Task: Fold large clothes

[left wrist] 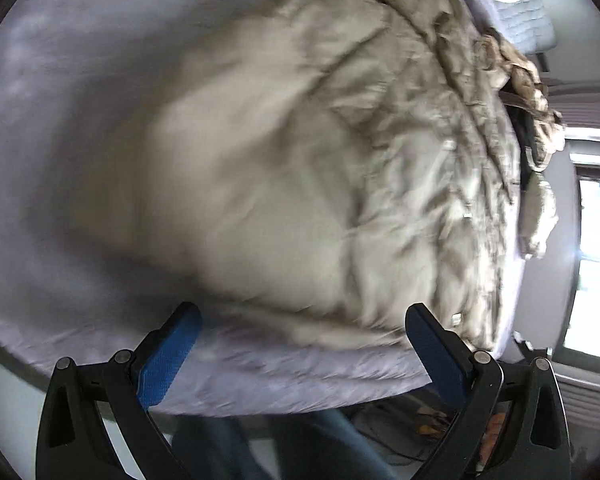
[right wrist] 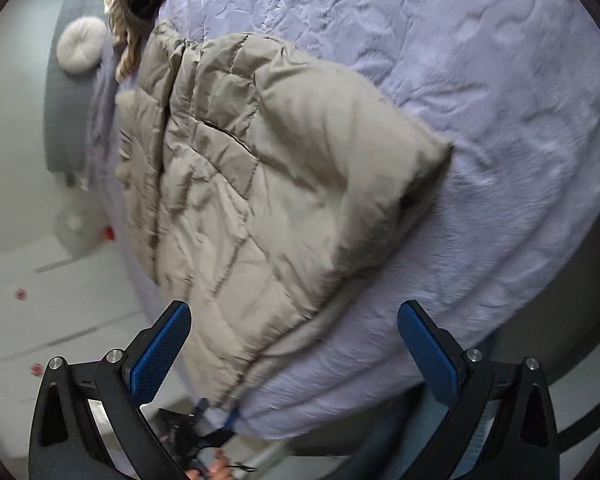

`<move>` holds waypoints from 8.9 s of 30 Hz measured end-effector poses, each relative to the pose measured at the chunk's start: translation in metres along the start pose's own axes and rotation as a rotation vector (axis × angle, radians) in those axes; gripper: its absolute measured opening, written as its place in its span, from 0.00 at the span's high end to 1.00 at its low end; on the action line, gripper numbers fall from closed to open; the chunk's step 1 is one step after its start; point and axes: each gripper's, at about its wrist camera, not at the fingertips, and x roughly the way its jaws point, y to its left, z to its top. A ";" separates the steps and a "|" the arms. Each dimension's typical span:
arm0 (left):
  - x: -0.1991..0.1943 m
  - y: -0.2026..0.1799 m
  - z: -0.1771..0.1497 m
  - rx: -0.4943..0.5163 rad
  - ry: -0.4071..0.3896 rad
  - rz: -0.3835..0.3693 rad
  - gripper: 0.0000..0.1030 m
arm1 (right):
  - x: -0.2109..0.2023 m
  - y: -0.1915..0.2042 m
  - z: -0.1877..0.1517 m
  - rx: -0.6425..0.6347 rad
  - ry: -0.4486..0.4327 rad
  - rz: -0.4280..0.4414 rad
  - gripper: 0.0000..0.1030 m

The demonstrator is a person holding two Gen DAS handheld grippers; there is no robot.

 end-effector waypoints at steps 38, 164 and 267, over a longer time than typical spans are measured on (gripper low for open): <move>-0.086 -0.203 0.219 0.230 -0.425 0.007 0.90 | 0.047 0.282 0.195 -0.461 0.083 0.199 0.92; 0.066 -0.091 0.286 -0.117 -0.337 -0.123 0.56 | 0.183 0.144 0.194 -0.164 0.053 0.291 0.00; -0.039 -0.049 0.195 0.261 -0.057 0.212 0.10 | 0.123 0.164 0.060 -0.673 0.049 -0.718 0.33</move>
